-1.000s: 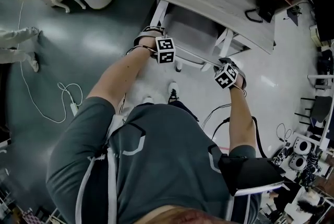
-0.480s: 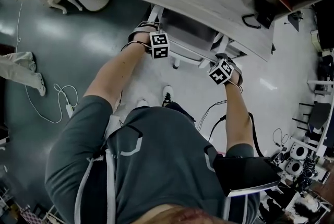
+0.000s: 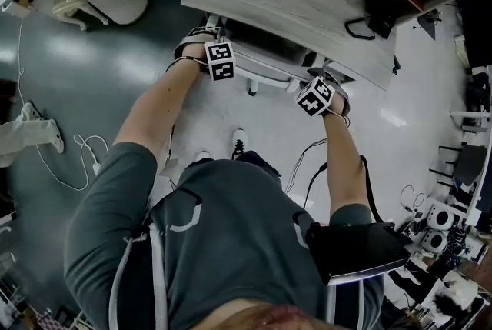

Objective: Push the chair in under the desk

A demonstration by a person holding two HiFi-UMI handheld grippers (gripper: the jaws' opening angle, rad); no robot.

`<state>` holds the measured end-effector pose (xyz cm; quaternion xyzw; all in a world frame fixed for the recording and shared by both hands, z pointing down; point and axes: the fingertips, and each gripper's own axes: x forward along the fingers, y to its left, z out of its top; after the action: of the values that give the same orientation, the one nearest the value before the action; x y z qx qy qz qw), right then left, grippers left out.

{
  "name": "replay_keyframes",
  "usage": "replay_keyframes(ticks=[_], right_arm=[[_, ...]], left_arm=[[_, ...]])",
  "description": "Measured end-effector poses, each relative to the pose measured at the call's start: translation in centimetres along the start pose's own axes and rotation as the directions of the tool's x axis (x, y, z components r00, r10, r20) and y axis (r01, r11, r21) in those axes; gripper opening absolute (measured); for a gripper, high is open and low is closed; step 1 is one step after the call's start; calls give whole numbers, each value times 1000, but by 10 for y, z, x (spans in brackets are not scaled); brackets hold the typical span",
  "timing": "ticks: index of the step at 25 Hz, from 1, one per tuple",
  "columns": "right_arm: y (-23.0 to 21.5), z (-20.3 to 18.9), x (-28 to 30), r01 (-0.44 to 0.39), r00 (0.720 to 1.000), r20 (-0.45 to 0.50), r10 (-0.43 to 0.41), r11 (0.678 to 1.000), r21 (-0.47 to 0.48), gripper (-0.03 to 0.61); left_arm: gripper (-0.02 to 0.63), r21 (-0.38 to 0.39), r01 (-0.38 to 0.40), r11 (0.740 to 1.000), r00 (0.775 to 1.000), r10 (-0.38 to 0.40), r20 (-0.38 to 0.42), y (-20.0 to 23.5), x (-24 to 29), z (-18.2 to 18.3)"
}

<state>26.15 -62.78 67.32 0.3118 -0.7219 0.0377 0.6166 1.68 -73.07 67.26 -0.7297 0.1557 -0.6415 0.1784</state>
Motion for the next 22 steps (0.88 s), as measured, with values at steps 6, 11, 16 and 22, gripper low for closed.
replay_keyframes(ticks=[6, 11, 16, 22], right_arm=[[-22, 0, 9, 6, 1000, 5, -6, 1000, -11, 156], [-38, 1, 14, 16, 1000, 10, -16, 1000, -12, 158], [-44, 4, 15, -22, 1000, 17, 23, 1000, -13, 160], [-46, 3, 19, -12, 1000, 21, 13, 1000, -21, 160]], left_arm=[[190, -9, 9, 1000, 1000, -9, -19, 17, 11, 7], [190, -8, -2, 1000, 1000, 1, -23, 31, 19, 13], [190, -2, 0, 1000, 998, 0, -60, 39, 25, 12], [190, 5, -1, 1000, 998, 1, -65, 39, 26, 11]])
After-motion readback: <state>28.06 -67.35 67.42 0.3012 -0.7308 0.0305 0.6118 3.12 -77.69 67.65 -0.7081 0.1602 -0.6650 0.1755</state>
